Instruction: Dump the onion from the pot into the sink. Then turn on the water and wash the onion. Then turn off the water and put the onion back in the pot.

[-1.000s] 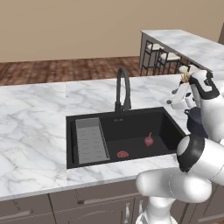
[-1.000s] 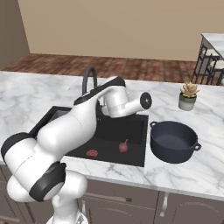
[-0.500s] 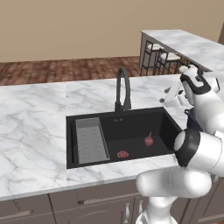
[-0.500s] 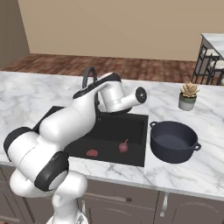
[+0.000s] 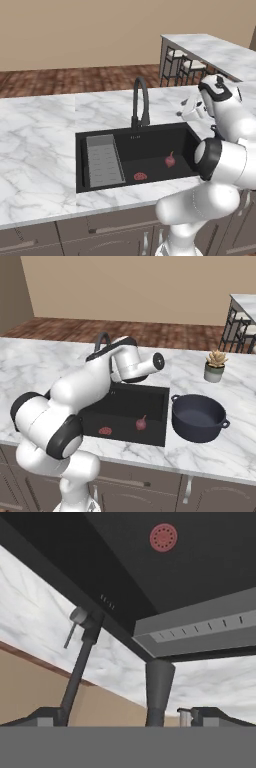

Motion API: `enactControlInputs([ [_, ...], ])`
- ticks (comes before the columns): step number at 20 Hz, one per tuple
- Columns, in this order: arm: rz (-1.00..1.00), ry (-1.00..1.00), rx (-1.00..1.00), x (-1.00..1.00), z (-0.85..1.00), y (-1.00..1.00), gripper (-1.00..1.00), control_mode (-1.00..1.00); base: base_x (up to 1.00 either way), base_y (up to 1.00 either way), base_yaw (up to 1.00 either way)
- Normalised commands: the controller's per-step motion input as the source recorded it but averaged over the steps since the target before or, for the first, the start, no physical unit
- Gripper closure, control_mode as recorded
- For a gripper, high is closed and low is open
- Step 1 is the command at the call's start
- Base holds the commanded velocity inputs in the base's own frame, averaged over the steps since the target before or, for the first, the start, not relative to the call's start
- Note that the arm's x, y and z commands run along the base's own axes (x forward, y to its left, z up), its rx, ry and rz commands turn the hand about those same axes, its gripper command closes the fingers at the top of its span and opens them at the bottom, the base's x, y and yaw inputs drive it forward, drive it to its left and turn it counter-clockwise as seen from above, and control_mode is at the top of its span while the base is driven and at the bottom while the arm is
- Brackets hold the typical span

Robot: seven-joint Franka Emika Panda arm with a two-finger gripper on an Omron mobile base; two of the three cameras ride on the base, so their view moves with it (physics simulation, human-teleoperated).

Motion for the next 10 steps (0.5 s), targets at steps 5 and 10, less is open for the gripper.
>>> enactControlInputs([
  [5, 0.05, 0.00, 0.00, 0.19, -0.18, 0.06, -1.00, -1.00, 0.00, 0.00, 0.00],
  [10, 0.05, 0.00, 0.00, 0.10, -0.22, 0.16, -1.00, -1.00, 0.00, 0.00, 0.00],
])
